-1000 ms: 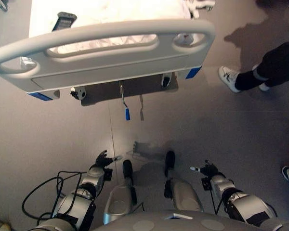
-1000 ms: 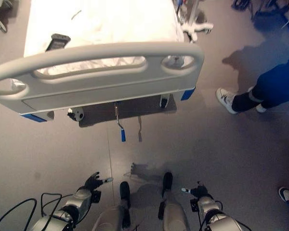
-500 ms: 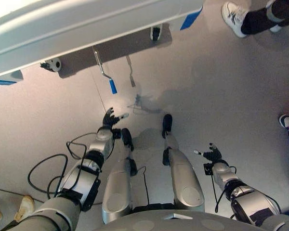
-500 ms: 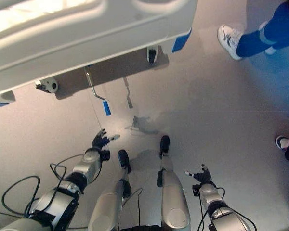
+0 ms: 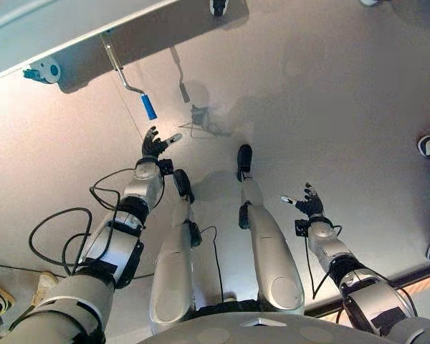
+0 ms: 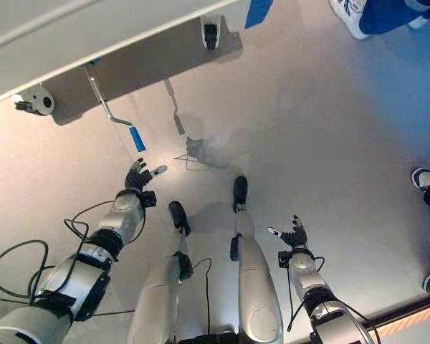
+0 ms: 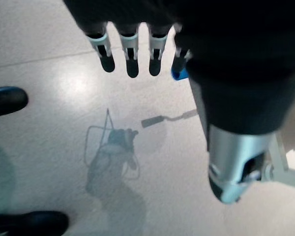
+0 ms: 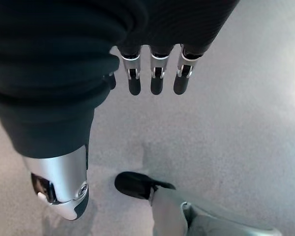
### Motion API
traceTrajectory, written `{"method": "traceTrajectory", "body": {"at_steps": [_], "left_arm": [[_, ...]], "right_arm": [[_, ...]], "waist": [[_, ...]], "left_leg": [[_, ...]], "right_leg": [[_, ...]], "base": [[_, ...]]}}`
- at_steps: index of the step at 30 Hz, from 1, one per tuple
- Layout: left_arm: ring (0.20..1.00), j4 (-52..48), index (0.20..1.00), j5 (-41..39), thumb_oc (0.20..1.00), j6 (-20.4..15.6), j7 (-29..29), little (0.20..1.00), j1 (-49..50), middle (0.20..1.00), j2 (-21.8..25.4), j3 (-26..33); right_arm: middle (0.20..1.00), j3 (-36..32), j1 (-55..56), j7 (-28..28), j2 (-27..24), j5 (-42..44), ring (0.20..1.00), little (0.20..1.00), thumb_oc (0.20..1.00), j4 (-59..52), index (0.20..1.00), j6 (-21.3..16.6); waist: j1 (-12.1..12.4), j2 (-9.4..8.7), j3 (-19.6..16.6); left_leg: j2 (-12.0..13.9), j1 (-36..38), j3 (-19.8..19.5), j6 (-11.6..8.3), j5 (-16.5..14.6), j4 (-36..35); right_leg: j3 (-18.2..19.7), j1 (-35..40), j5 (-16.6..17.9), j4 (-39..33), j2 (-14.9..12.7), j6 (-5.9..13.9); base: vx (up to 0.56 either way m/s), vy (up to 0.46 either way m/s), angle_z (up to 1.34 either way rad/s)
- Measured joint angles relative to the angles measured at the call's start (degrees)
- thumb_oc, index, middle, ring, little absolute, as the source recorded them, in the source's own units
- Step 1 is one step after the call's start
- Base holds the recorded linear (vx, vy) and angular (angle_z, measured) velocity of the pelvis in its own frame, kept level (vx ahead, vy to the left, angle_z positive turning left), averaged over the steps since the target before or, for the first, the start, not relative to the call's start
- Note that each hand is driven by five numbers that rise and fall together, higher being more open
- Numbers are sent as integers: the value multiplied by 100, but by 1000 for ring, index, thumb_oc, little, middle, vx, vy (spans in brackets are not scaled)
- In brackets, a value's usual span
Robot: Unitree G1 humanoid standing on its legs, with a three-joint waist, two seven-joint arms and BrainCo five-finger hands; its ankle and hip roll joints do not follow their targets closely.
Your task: Raise the hospital bed
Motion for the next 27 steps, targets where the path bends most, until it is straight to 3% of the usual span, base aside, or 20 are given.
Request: {"method": "traceTrajectory", "body": {"at_steps": [6,15,27], "left_arm": [[1000,-97,1000,-382,1000,-5,-7,1000,-73,1000,176,11],[1000,47,1000,-610,1000,6,-43,1000,-171,1000,864,150],[1000,15,1000,-811,1000,18,-130,1000,-154,1000,984,145]], "right_arm": [[1000,123,4,-44,5,85,1000,1000,1000,-113,1000,-35],[1000,171,20,-47,7,94,1000,1000,1000,-104,1000,-118],[1000,166,48,-42,-7,209,1000,1000,1000,-77,1000,-178]], "waist": [[-82,0,0],[-136,0,-1],[-130,1,-1]], "left_leg": [[4,-15,35,-5,17,-31],[-3,-171,111,-14,29,-31],[15,-192,102,-34,44,-35]], "right_leg": [[30,-46,3,0,13,-3],[135,-260,71,0,27,-22],[153,-295,87,-3,57,-34]], "base": [[6,3,-1],[3,0,-5],[20,4,0]]}}
